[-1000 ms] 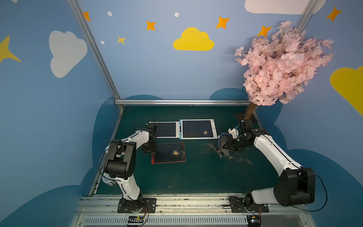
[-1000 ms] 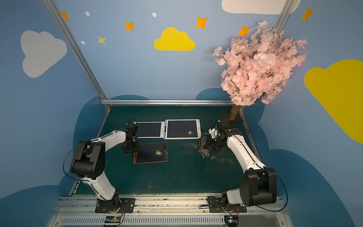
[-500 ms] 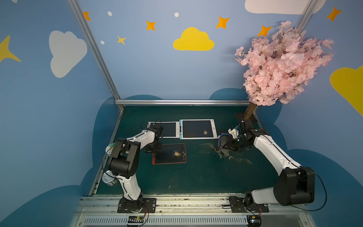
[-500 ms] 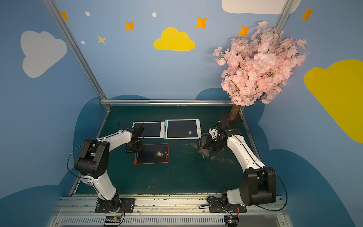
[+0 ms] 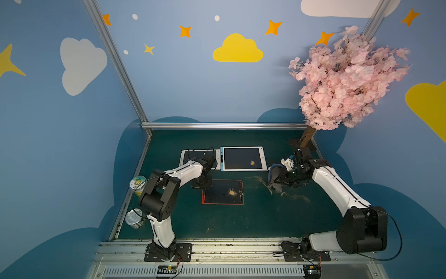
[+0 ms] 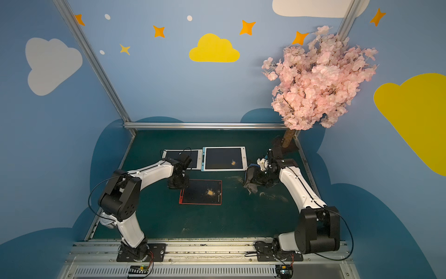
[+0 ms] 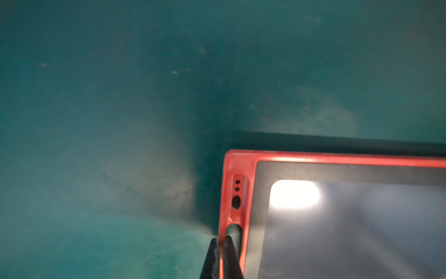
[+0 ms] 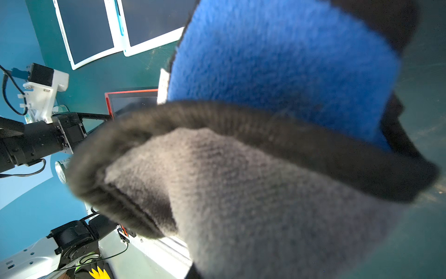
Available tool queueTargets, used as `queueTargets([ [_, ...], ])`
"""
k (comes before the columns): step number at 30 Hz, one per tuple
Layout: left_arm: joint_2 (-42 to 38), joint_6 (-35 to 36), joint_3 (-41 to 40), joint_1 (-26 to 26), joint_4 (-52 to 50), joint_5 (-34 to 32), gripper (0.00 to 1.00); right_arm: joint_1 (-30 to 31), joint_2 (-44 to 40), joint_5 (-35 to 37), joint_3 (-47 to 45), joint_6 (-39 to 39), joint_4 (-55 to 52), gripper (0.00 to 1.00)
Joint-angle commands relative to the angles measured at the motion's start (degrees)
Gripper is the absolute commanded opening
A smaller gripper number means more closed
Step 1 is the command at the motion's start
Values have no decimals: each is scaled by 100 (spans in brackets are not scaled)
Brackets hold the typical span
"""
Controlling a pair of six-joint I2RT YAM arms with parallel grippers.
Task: Wipe the drawing tablet
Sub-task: Move the drawing tablet to the center of the board.
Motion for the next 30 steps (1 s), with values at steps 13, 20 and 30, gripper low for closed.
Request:
queueTargets([
  [13,76,-264,461,-470,-375,-117,9,181,-456,-300,-237,-109,113,0],
  [20,-546,325,153,-469,-131,-46,49,1048,-210,-547,-82,11,412,0],
  [30,-1645,541,-208,-123,294,603,56,2693,1438,-663,1315,-151,-141,0],
])
